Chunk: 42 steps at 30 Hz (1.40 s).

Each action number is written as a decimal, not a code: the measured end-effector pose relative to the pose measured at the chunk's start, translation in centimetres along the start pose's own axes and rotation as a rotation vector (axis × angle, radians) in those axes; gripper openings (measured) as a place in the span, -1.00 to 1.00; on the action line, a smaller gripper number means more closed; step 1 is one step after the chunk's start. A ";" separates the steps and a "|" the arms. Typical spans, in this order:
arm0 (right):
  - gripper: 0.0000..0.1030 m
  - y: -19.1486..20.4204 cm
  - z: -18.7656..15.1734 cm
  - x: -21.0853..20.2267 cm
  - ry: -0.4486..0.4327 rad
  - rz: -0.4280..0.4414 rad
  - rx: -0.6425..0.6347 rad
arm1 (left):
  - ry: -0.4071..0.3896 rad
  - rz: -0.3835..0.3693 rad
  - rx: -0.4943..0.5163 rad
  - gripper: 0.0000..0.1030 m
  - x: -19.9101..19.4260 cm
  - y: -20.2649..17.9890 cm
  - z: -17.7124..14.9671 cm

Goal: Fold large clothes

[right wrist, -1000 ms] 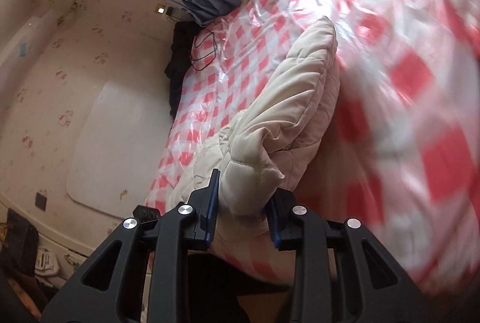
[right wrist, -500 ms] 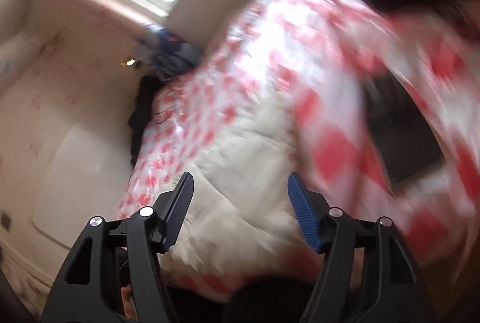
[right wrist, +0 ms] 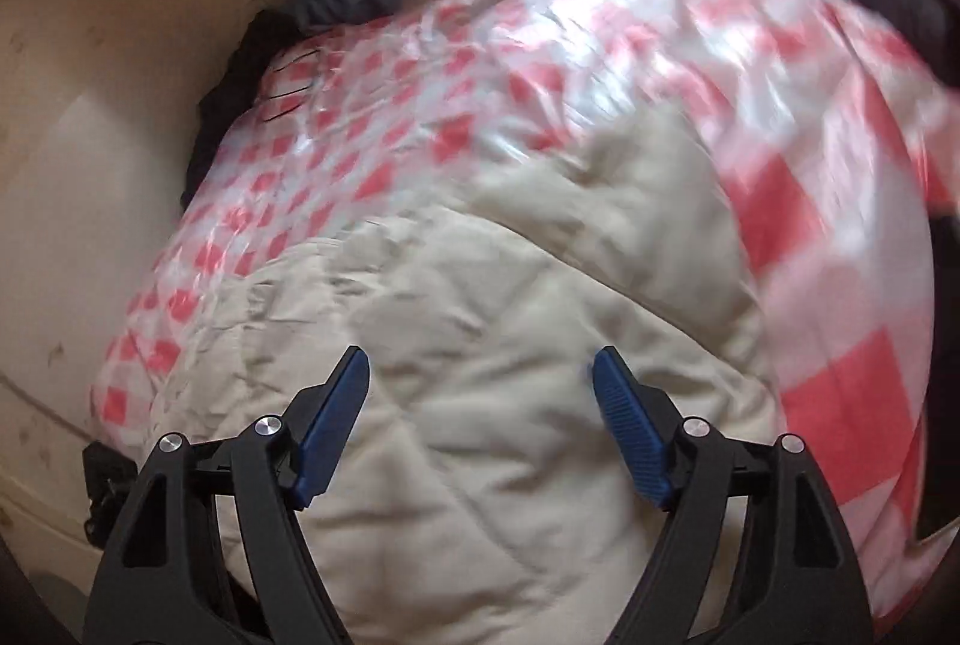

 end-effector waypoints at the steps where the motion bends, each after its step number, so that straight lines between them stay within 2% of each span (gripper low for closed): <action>1: 0.51 1.4 0.7 0.0 -0.009 0.008 -0.035 | -0.011 0.004 -0.005 0.51 0.0 0.1 0.2; 3: 0.78 5.8 2.8 1.2 -0.032 0.050 -0.117 | -0.034 0.027 -0.014 0.51 0.1 0.0 0.8; 6: 0.81 9.7 4.7 5.3 -0.008 0.110 -0.160 | -0.074 0.058 -0.019 0.51 -0.3 0.0 1.2; 7: 0.81 10.1 4.9 6.8 0.012 0.094 -0.166 | -0.081 0.060 -0.031 0.51 -0.3 0.2 1.4; 9: 0.82 9.7 3.6 12.2 0.127 -0.023 -0.199 | -0.061 0.058 -0.044 0.54 0.1 0.1 1.3; 10: 0.82 9.2 2.5 14.0 0.172 -0.037 -0.208 | -0.044 0.045 -0.041 0.59 0.1 0.0 1.1; 12: 0.82 9.4 2.0 13.8 0.146 -0.037 -0.233 | -0.026 0.077 -0.027 0.62 -0.3 -0.1 0.9; 14: 0.82 9.5 1.9 13.4 0.141 -0.013 -0.241 | -0.016 0.076 -0.047 0.62 -1.1 0.1 0.4; 20: 0.86 9.4 1.8 13.6 0.130 0.005 -0.232 | -0.083 0.107 -0.083 0.73 -1.0 0.7 2.0; 23: 0.86 8.7 2.2 13.3 0.166 0.018 -0.200 | -0.107 0.112 -0.085 0.75 -0.2 -0.2 3.3; 26: 0.86 10.9 4.4 10.7 0.044 0.074 -0.198 | -0.144 0.116 -0.046 0.74 -0.1 -0.9 3.5; 28: 0.86 13.3 6.0 10.9 0.006 0.068 -0.219 | -0.157 0.108 -0.043 0.64 0.3 -0.7 3.3; 29: 0.86 13.9 6.5 11.8 0.018 0.063 -0.219 | -0.159 0.101 -0.044 0.54 0.2 -0.5 3.4; 31: 0.86 14.4 6.3 15.6 0.090 -0.012 -0.228 | -0.165 0.090 -0.030 0.38 0.0 -0.4 3.5; 32: 0.87 14.1 5.3 18.6 0.173 -0.078 -0.245 | -0.168 0.083 -0.014 0.27 -0.2 -0.4 3.4; 33: 0.89 13.5 4.1 21.2 0.260 -0.104 -0.248 | -0.170 0.070 0.004 0.22 -0.4 -0.3 3.4; 35: 0.89 13.8 4.1 21.5 0.264 -0.126 -0.265 | -0.185 0.097 0.063 0.06 -0.7 -1.2 3.1; 37: 0.89 14.2 4.9 20.7 0.290 -0.114 -0.262 | -0.184 0.094 0.062 0.04 -1.0 -0.8 3.2; 38: 0.88 14.5 5.3 19.8 0.272 -0.099 -0.262 | -0.177 0.078 0.042 0.04 -1.0 -0.4 3.1; 40: 0.88 15.6 6.3 17.5 0.178 -0.054 -0.274 | -0.169 0.054 0.023 0.04 -1.1 -0.1 3.1; 42: 0.88 16.5 6.8 17.5 0.150 -0.054 -0.276 | -0.167 0.051 0.023 0.04 -1.1 -0.1 3.2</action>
Point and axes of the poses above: each gripper's, at about its wrist camera, not at the fingertips, and x roughly the way its jaws point, y to its left, z to its top, the point moved 1 cm from there along x, roughly the way its jaws point, and after that the axes turned 3 degrees about -z, right-handed, at the moved point
